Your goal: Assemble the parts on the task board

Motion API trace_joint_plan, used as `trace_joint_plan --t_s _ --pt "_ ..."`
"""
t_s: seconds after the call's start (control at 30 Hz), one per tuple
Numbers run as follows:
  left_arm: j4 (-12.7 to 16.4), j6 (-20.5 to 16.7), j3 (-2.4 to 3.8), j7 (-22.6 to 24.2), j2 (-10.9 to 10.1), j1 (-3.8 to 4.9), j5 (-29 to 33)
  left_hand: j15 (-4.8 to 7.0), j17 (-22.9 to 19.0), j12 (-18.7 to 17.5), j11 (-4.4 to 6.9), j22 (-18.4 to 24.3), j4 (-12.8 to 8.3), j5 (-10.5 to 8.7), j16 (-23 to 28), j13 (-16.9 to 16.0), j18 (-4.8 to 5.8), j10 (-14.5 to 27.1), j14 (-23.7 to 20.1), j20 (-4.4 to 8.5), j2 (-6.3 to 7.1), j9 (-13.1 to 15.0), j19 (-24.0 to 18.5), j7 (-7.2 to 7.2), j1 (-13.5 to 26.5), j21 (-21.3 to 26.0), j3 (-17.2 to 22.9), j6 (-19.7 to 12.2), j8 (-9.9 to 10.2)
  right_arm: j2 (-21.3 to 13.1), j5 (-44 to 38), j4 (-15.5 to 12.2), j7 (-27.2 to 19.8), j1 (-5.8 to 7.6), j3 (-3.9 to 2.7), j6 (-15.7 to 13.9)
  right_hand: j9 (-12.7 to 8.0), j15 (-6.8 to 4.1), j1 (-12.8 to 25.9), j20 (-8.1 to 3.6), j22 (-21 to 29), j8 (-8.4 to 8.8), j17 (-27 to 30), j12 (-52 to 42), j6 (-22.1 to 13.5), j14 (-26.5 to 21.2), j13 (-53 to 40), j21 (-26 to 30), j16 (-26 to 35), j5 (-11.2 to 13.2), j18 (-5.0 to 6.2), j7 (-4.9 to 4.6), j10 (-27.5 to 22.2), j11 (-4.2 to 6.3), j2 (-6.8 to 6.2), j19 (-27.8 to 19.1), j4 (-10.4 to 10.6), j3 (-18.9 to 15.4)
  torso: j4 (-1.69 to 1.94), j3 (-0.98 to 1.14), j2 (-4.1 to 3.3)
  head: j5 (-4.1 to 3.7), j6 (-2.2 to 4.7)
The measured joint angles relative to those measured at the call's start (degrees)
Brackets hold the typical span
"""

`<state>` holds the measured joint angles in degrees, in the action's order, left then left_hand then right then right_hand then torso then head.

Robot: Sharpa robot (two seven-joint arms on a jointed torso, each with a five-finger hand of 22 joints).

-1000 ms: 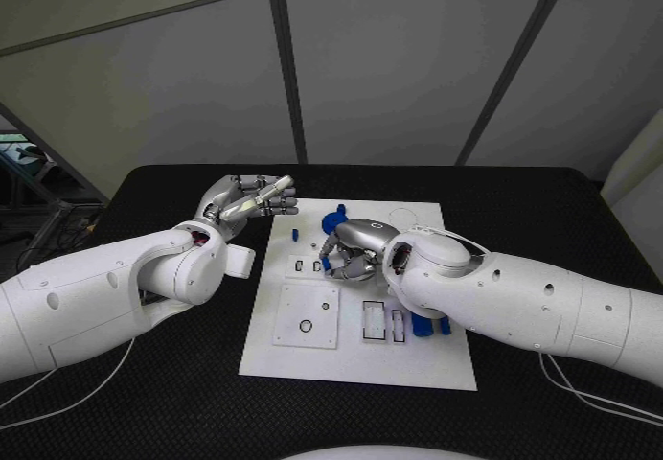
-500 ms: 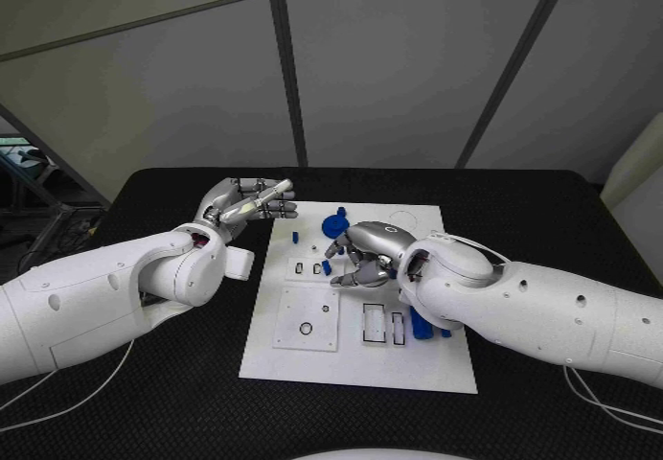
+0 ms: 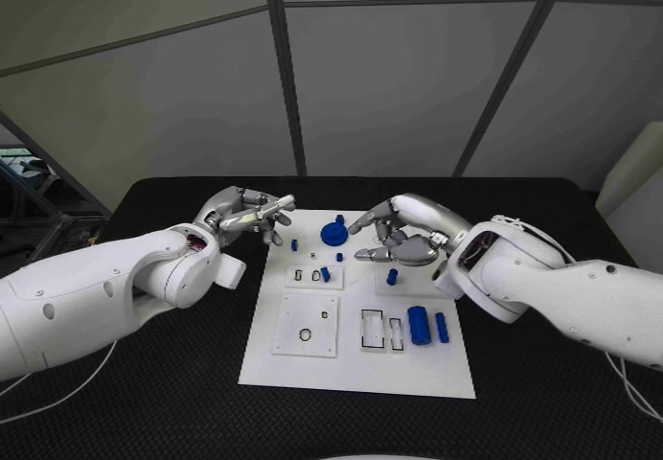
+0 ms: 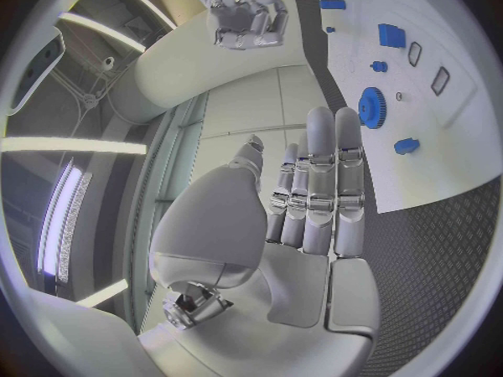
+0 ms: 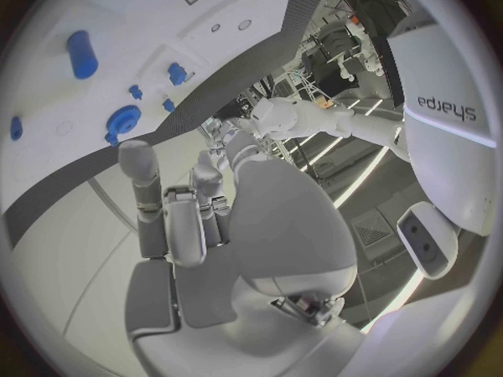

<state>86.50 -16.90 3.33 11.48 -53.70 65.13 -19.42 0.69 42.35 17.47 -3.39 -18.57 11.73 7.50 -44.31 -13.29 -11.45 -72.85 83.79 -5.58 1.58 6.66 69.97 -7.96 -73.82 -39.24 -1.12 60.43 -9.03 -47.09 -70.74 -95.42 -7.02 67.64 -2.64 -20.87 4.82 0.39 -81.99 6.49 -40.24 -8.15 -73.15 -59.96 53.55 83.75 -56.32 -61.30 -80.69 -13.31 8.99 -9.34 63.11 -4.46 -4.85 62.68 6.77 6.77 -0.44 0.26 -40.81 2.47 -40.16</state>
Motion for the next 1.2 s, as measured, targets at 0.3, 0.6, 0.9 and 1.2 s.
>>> trace_joint_plan --t_s 0.3,0.6,0.9,1.2 --pt "-0.67 8.34 0.03 -18.09 2.81 4.68 -17.26 1.79 32.18 25.84 2.36 -34.45 4.60 -0.20 -33.41 -24.19 4.82 2.14 0.25 1.99 -2.17 7.84 5.44 2.68 2.78 -28.34 -5.33 0.39 -8.09 -3.67 15.64 4.76 -3.81 1.65 -1.25 -0.07 -0.77 -0.37 -1.56 -0.25 15.97 0.46 36.58 30.42 2.63 -10.71 27.66 17.90 38.83 -0.79 1.28 0.00 -2.15 0.38 -0.71 -6.77 0.23 3.96 -0.09 0.38 1.49 0.27 -0.73" --pt "-4.11 16.07 -2.52 -32.29 8.77 8.90 -30.33 2.28 32.60 44.00 3.38 -42.78 4.87 -0.20 -38.02 -43.11 4.96 -0.49 0.16 2.60 -4.16 15.24 6.81 3.94 5.51 -34.21 -9.51 -1.59 -15.13 -3.79 22.47 8.87 -5.79 2.04 -1.38 -0.98 -0.82 1.33 -1.39 1.47 21.48 2.01 42.29 43.29 3.69 -12.47 39.53 26.87 54.52 -1.45 1.27 -0.64 1.16 -1.05 -1.48 -8.37 0.40 6.47 0.26 0.79 2.70 0.43 -1.82" --pt "-8.43 21.54 -7.77 -38.47 14.09 11.92 -37.07 2.28 32.60 42.61 3.25 -39.91 4.99 -0.20 -36.19 -41.78 4.40 1.08 0.16 2.51 -4.48 17.14 5.22 3.83 5.83 -32.41 -10.55 -2.75 -16.09 -2.97 24.71 11.74 -6.99 2.15 -1.41 -1.74 -0.81 2.58 -0.87 3.62 27.23 3.51 50.56 51.96 5.50 -12.12 47.73 36.05 69.25 -1.51 1.27 -0.96 6.54 -1.58 -2.45 -9.14 0.67 9.03 0.50 0.92 3.22 0.52 -2.49" --pt "-10.43 24.43 -9.95 -40.51 17.54 12.37 -38.80 2.28 32.59 41.93 3.25 -46.48 4.94 -0.20 -39.61 -41.05 8.40 1.50 0.16 2.56 -4.91 18.02 8.33 3.66 6.26 -36.29 -11.13 -3.73 -16.10 -1.99 25.01 13.08 -7.34 2.15 -1.41 -2.14 -0.81 2.66 -0.57 3.63 28.79 3.95 52.95 54.18 6.07 -10.85 49.85 38.26 72.74 -2.03 1.27 -0.77 7.71 -1.55 -2.76 -8.18 0.28 9.41 0.51 0.82 3.03 0.75 -2.70"
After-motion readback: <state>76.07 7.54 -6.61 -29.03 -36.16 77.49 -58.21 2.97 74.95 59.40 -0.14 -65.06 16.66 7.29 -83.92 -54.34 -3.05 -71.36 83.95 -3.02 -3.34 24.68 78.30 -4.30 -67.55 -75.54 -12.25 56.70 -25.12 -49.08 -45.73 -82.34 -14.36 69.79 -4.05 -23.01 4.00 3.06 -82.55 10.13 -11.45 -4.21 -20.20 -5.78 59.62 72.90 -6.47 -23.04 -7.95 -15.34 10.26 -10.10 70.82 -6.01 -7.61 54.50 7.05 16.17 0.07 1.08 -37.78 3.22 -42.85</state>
